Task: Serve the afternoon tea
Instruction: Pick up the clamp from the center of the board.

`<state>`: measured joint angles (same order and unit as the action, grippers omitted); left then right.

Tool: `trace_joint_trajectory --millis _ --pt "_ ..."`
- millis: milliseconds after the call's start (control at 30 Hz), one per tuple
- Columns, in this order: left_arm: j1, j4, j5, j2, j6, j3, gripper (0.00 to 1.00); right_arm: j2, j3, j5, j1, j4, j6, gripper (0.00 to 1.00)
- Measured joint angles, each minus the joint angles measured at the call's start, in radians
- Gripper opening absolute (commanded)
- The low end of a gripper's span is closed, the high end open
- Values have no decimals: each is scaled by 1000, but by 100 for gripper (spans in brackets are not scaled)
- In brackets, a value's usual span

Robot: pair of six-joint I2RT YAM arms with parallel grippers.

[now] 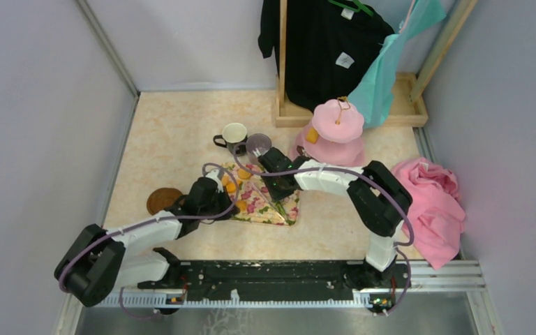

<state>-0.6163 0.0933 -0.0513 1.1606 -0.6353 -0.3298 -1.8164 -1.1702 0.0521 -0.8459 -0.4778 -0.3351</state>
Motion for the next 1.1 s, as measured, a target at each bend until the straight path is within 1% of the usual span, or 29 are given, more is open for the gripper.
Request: trace_joint_trajectory --millis 167,267,433,600,633,700,833,900,967,1000,1033,1100 --pt "-2 35 -1 46 0 -20 0 53 58 10 0 30 -1 33" --pt "-3 55 -3 85 0 -42 0 107 97 15 0 48 -2 36" --pt "-7 76 -5 140 0 -79 0 224 164 29 0 98 -2 36" --pt "-10 80 -2 154 1 -90 0 306 222 63 -5 148 3 37" --pt "-10 79 0 153 1 -90 2 323 232 82 -11 157 6 37" --pt "-11 71 5 148 1 -90 11 355 248 139 -29 166 19 37" --pt "-11 19 18 84 1 -90 34 457 286 308 -110 231 61 37" --pt "-11 -7 26 27 0 -90 44 526 331 372 -129 319 74 37" --pt "-12 -40 39 -48 -1 -90 51 603 400 416 -132 427 79 36" --pt "-13 -51 45 -86 0 -91 54 652 457 437 -132 509 77 37" --pt "-13 -65 53 -128 0 -94 58 687 499 454 -131 562 72 38" --pt "-13 -80 71 -187 -1 -97 62 732 575 478 -130 678 60 49"
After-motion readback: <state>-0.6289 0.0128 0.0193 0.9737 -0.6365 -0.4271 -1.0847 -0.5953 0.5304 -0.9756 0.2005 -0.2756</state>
